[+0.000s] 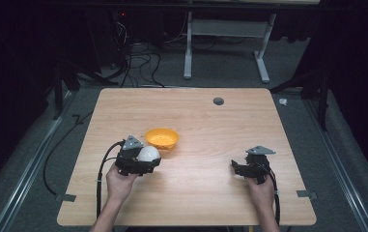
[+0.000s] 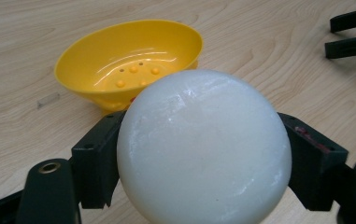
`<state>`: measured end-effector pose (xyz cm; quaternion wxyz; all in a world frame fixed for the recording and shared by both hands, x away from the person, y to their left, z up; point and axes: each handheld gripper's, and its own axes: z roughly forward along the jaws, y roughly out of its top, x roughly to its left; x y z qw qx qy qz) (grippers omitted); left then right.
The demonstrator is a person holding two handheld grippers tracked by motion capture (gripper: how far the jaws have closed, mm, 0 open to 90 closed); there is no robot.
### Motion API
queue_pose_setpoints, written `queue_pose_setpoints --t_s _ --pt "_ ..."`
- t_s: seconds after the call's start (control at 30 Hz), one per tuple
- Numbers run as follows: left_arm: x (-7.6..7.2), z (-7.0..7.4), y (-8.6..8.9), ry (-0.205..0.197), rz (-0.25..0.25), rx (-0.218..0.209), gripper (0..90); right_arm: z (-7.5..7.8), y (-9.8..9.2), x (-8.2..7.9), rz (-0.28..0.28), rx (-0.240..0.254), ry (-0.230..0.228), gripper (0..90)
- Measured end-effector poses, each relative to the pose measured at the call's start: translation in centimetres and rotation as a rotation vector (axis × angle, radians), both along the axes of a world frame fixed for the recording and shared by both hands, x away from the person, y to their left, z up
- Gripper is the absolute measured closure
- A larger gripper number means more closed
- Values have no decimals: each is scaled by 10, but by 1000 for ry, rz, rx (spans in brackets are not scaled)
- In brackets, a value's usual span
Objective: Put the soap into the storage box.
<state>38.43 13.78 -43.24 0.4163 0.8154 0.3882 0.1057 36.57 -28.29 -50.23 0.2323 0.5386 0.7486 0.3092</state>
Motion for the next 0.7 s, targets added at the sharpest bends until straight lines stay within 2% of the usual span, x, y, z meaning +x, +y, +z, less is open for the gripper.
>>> queue_pose_setpoints --t_s 0.1,0.33,0.7 --pt "2 4 0 -7 0 13 240 0 0 0 0 1 0 228" --pt "7 10 -1 -10 -7 3 241 0 0 0 0 0 0 228" --pt "13 14 -1 -12 1 21 241 0 0 0 1 -1 -1 228"
